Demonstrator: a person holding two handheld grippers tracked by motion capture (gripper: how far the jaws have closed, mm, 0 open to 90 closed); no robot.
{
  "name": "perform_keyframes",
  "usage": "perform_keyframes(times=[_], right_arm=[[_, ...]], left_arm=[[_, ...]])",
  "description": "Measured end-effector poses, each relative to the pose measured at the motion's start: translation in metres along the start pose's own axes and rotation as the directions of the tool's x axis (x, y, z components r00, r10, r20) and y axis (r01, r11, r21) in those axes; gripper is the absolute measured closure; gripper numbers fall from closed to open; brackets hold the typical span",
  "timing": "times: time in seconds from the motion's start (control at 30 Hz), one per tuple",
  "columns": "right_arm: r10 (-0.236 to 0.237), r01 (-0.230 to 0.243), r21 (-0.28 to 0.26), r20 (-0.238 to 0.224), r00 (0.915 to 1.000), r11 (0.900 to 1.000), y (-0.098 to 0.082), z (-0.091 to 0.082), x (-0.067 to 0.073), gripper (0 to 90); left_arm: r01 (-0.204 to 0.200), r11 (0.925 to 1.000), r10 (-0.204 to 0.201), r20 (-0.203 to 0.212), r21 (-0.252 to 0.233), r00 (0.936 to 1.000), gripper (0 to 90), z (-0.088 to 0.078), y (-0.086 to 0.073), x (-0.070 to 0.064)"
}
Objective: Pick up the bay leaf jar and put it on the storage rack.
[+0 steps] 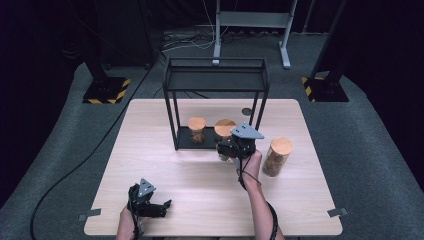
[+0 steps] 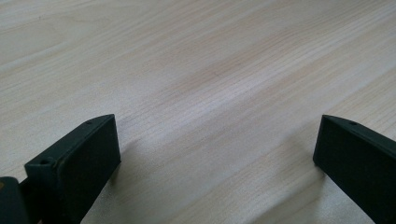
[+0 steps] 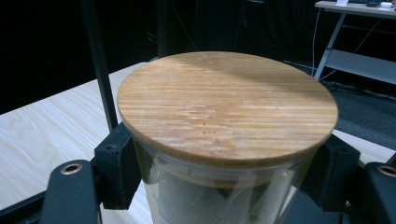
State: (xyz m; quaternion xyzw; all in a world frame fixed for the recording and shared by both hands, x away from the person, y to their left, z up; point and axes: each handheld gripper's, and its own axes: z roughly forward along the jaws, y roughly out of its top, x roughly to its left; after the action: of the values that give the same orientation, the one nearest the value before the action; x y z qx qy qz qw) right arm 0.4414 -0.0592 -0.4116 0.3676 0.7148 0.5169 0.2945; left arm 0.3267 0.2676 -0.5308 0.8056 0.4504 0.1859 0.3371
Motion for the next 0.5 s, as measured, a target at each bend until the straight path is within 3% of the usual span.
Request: perform_keyframes(times=[0.5], right_arm=[[0.001,-0.001,0.007,0.007,1.0,1.0,0.0048,0.0098,-0.0036,24.7]], left_arm=[[0.0,1.0,0.0,0.001,0.0,1.0,0.0,-0.0001,-0.0001,-0.0001]])
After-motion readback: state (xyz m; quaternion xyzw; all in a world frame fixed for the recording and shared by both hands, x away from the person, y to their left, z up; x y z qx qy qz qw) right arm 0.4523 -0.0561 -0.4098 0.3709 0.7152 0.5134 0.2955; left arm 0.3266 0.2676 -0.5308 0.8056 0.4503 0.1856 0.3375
